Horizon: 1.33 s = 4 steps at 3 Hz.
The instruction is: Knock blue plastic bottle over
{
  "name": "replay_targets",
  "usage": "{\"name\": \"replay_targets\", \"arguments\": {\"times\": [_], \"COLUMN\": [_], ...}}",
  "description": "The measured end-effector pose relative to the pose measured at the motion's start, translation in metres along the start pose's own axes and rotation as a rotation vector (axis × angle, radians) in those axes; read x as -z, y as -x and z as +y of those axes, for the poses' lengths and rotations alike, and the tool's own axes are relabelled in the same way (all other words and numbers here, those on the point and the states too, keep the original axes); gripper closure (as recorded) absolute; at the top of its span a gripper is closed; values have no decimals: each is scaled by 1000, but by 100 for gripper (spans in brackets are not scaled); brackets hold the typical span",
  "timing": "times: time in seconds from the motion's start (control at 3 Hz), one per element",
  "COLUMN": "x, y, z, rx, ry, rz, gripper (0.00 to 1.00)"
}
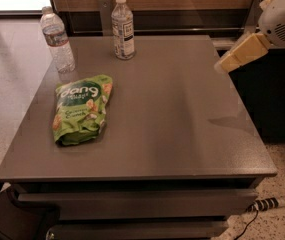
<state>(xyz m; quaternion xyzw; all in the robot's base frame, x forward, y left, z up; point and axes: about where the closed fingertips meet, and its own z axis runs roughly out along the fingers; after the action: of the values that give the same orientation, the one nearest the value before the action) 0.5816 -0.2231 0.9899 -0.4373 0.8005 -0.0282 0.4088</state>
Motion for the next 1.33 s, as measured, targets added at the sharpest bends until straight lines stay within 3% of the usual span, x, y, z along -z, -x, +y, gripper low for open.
{"name": "replay_targets", "arguments": {"times": [0.33,0.67,1.0,1.33], "x": [-36,-66,-82,-82], "y": [34,81,105,105], "z": [-21,-41,-42,-42], "rx": [-65,-121,-143,-143], "ry": [-14,-36,-20,-20], "rz": [-258,-572,-713,-711], "gripper": [0,0,0,0]}}
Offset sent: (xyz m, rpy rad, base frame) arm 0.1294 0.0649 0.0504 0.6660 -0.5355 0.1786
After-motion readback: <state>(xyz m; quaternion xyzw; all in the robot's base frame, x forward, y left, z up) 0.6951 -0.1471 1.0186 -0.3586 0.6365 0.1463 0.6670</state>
